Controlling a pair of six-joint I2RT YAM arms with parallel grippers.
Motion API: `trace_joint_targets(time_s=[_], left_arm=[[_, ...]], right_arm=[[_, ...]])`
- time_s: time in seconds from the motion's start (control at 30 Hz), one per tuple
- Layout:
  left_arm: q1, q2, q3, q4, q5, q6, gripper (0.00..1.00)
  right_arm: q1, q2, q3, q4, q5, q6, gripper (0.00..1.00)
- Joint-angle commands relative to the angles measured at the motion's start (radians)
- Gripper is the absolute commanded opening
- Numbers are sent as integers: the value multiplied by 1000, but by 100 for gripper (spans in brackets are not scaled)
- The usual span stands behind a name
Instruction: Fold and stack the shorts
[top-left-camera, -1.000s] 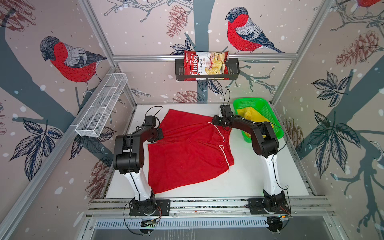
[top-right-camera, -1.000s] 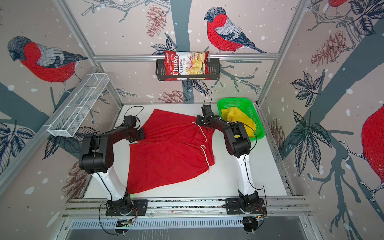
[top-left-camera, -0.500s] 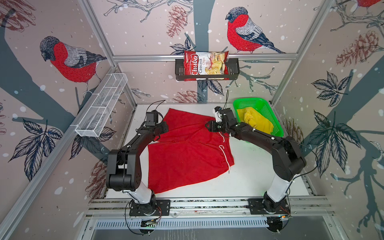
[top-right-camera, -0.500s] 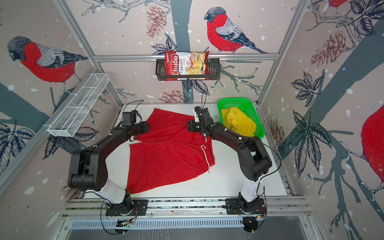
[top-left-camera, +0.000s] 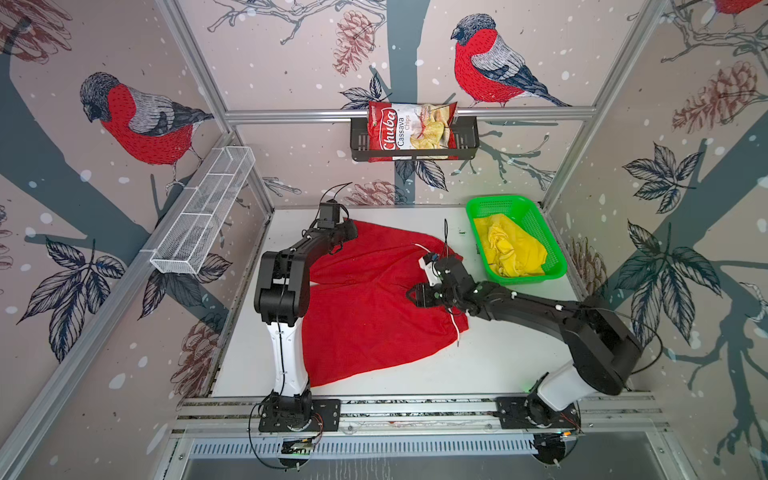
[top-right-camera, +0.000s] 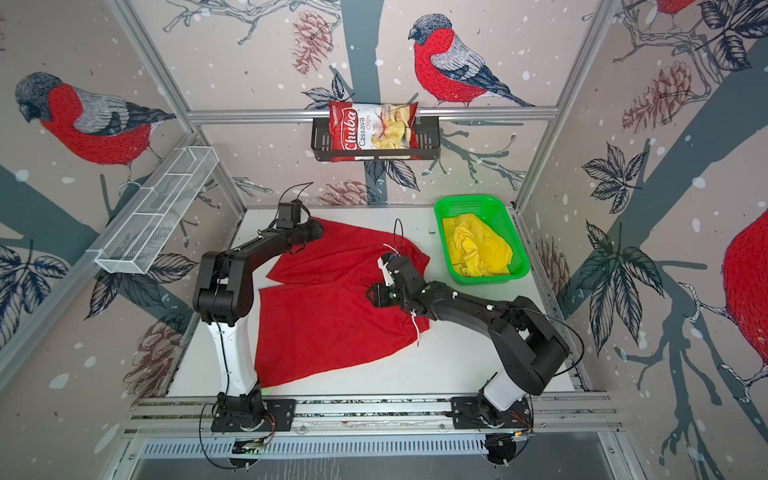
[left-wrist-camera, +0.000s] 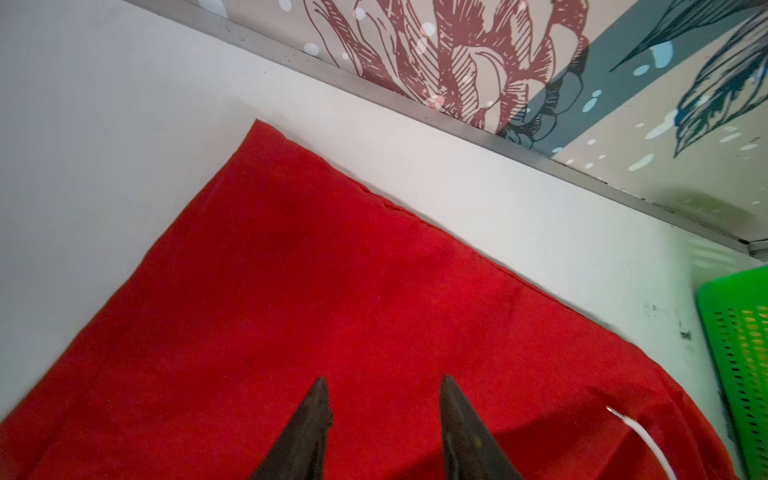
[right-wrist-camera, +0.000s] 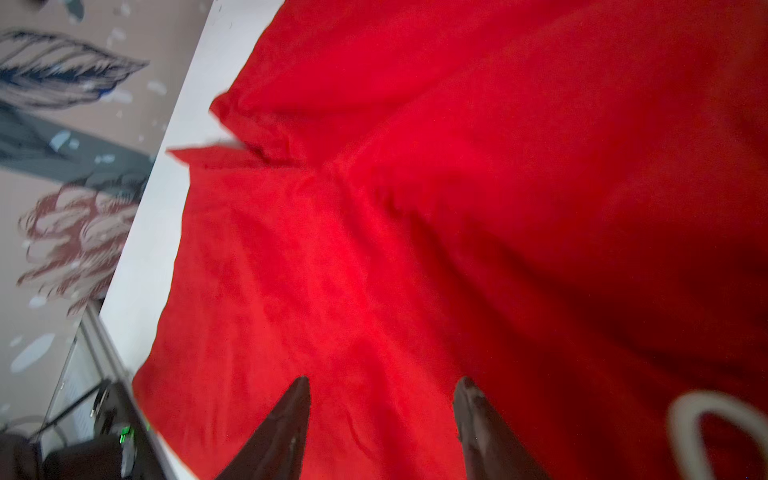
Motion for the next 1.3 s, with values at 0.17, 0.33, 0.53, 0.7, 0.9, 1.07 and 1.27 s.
trace_joint_targets(time_s=[0.17,0.33,0.53,0.7,0.9,1.07,1.27], left_arm=[[0,206,209,-25,-15,-78,43],[0,336,368,-103,-7,-109,43],[0,479,565,-165,21,-125,43],[-3,589,749,-196,40,-131,43],[-9,630,884,-171,81,-120,43],[-28,414,771,-191,76,-39,53],[-50,-37,202,-32,26,49,54]], right_arm=[[19,8,-154,104,-4,117,57],[-9,40,-206,93,11,149,57],[-72,22,-302,86,27,166,57],[-133,-5,-289,61,39,139,58],[-140,-4,-150,32,9,111,59],[-133,-75,-6,-22,16,74,60],[-189,18,148,-4,50,21,60]])
